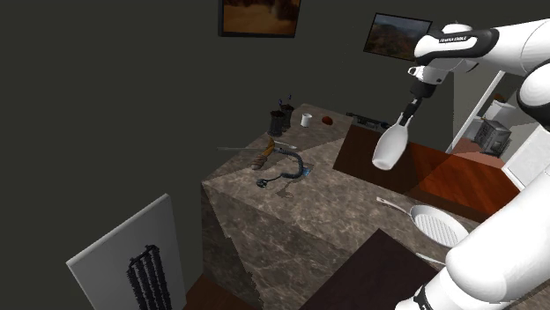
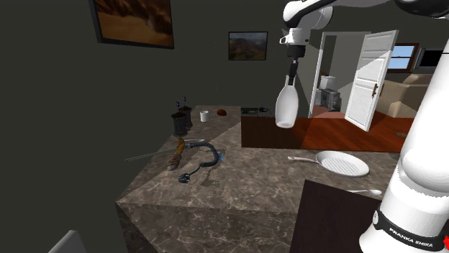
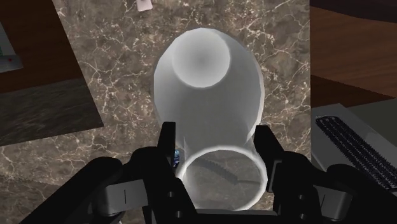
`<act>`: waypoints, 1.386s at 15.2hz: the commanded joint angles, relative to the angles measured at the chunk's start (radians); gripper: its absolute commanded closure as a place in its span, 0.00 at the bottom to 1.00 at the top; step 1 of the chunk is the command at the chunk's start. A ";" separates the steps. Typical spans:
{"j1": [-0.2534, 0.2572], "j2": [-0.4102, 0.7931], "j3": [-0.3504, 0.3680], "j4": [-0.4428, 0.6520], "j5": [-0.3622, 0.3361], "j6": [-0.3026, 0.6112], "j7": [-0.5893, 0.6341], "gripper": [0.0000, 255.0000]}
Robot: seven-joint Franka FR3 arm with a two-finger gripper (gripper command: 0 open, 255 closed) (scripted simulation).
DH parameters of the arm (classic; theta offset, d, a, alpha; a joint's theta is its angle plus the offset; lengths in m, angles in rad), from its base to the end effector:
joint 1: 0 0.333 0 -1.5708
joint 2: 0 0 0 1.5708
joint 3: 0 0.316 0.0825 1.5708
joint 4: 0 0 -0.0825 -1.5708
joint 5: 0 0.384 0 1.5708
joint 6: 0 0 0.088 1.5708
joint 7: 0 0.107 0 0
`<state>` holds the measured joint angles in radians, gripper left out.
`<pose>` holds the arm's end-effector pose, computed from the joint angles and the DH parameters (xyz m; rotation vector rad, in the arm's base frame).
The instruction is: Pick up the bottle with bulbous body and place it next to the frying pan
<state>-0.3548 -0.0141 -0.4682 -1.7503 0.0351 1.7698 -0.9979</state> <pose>0.3836 -0.4112 0.5635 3.1292 0.2642 0.0816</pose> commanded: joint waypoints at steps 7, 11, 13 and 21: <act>-0.001 0.005 -0.001 -0.103 0.003 0.108 -0.007 1.00; -0.001 0.011 -0.002 -0.150 0.007 0.160 -0.011 1.00; -0.002 0.016 -0.002 -0.172 0.010 0.187 -0.014 1.00; -0.004 0.044 -0.003 -0.251 0.027 0.290 -0.029 1.00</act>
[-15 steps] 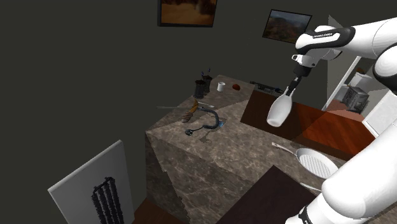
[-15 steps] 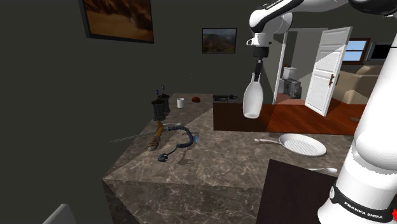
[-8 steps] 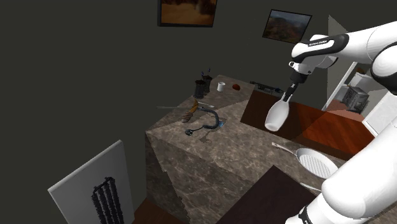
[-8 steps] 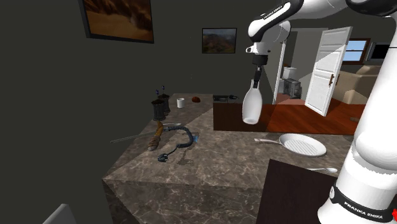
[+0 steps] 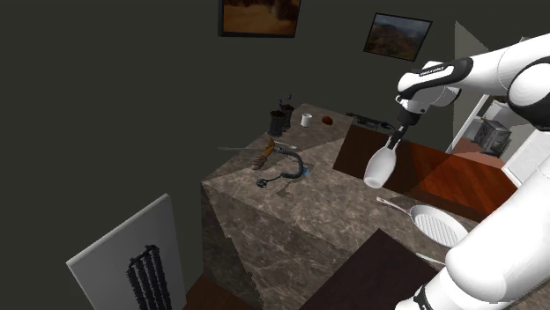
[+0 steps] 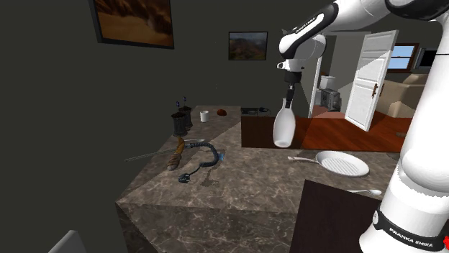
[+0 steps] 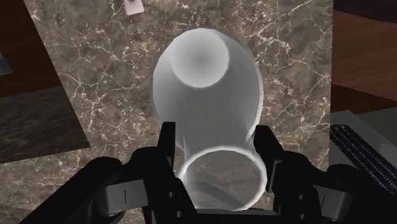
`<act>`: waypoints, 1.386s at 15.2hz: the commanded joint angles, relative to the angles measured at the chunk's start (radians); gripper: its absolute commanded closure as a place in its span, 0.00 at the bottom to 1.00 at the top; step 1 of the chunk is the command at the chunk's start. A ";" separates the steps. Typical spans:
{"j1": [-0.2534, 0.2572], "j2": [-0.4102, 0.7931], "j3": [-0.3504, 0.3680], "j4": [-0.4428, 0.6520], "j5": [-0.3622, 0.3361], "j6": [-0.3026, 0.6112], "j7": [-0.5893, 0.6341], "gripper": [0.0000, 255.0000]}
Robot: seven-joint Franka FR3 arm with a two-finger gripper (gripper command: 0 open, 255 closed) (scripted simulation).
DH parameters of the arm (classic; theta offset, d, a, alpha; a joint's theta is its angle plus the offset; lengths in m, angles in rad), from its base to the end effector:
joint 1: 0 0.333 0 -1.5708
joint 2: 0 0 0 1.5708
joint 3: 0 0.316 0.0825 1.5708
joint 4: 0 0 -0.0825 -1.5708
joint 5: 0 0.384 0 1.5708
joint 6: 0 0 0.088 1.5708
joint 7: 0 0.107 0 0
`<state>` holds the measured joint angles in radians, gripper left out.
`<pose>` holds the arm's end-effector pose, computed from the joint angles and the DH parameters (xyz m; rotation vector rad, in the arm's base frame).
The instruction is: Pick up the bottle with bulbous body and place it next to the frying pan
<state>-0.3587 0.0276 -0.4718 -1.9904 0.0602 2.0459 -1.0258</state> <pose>0.3839 -0.4129 0.4522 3.1293 0.2650 0.0813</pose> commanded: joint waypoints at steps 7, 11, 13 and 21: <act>-0.002 0.039 0.000 -0.068 0.025 0.103 -0.020 1.00; -0.005 0.064 0.002 -0.096 0.042 0.152 -0.033 1.00; -0.006 0.078 0.003 -0.108 0.052 0.177 -0.040 1.00; -0.014 0.142 0.011 -0.150 0.099 0.273 -0.075 1.00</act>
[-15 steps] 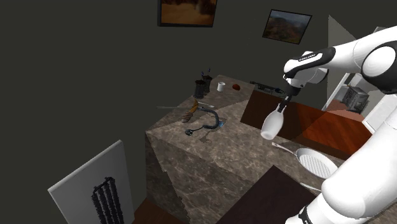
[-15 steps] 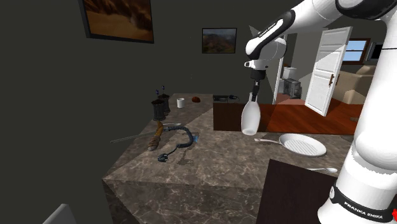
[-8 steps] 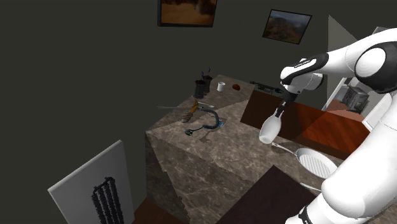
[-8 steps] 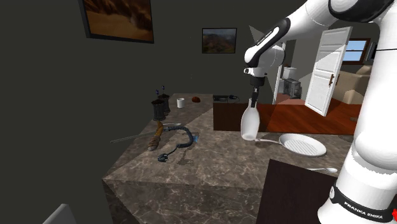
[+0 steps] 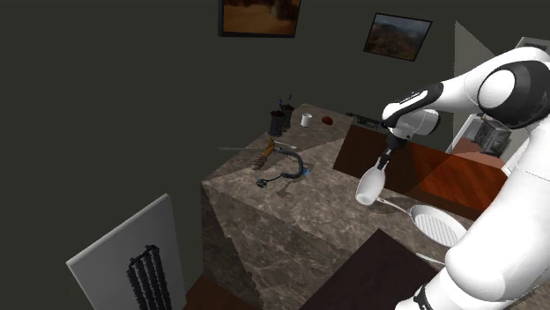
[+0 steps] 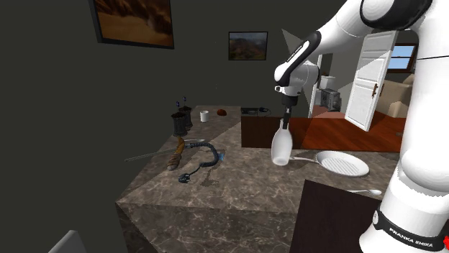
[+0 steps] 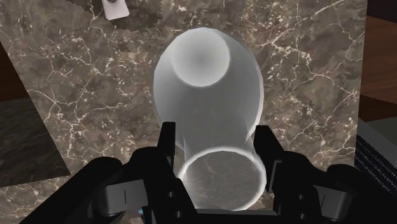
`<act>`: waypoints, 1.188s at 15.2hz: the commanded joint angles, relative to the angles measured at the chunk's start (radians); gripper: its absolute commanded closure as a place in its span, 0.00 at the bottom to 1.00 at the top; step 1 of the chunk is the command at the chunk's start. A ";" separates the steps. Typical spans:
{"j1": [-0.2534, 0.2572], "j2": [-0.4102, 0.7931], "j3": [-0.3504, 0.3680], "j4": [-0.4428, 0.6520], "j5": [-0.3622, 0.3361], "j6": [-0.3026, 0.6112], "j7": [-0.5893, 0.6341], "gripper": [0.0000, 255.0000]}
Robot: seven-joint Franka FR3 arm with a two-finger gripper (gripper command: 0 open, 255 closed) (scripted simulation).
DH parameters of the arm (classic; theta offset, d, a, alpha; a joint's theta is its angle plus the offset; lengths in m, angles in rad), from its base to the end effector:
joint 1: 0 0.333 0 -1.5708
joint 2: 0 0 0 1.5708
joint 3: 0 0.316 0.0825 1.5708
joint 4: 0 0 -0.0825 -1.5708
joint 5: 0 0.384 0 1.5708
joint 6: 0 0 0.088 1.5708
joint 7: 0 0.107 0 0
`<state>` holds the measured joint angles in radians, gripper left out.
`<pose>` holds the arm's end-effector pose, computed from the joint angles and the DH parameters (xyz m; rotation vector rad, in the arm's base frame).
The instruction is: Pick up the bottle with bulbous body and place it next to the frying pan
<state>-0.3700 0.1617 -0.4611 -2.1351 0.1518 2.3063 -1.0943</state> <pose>0.3846 -0.4116 0.3415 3.1293 0.2651 0.0811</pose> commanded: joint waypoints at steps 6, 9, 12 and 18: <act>-0.012 0.064 0.014 -0.026 0.050 0.082 -0.039 1.00; -0.018 0.094 0.022 -0.034 0.074 0.116 -0.056 1.00; -0.026 0.125 0.033 -0.039 0.099 0.148 -0.074 1.00; -0.031 0.141 0.039 -0.041 0.112 0.165 -0.083 1.00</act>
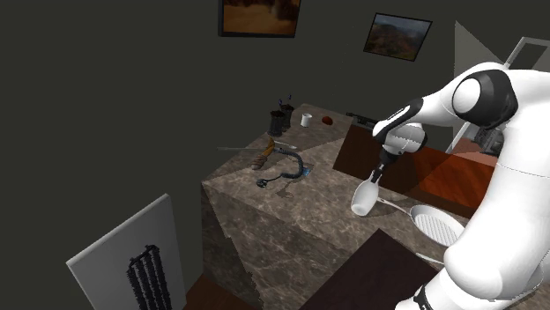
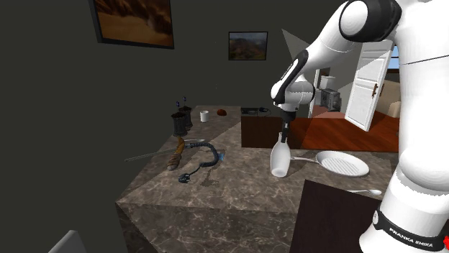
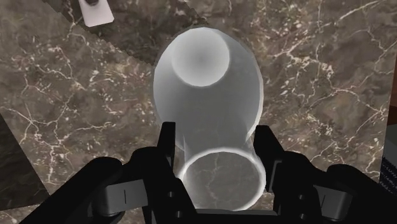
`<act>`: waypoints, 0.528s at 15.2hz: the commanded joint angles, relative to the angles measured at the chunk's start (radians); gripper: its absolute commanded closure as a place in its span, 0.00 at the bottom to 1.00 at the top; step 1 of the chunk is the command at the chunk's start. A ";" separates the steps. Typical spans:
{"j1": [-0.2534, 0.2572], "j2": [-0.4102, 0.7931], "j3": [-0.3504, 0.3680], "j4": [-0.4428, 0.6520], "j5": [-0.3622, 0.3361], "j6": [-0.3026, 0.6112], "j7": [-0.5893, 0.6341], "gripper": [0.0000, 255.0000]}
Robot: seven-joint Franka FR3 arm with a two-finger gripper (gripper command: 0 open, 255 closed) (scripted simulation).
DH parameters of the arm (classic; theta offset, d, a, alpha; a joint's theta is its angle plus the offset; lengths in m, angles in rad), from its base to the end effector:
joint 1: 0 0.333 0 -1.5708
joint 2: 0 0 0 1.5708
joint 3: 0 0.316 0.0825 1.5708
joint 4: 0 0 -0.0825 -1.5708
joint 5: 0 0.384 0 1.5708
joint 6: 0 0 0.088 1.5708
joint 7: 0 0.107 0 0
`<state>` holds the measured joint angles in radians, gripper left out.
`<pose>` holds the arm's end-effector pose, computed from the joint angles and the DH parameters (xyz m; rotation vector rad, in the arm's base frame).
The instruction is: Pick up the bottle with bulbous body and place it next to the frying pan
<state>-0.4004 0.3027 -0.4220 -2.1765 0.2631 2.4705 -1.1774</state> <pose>0.3837 -0.4122 0.2649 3.1289 0.2650 0.0816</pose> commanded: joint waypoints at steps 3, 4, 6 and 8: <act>0.000 0.000 0.000 0.001 0.000 0.001 0.000 1.00; 0.000 0.000 0.000 0.001 0.001 0.001 0.000 0.00; 0.000 0.000 0.000 0.000 0.000 0.001 0.000 0.00; 0.000 0.000 0.000 0.000 0.000 0.001 0.000 0.00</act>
<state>-0.4006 0.3030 -0.4218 -2.1762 0.2636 2.4711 -1.1777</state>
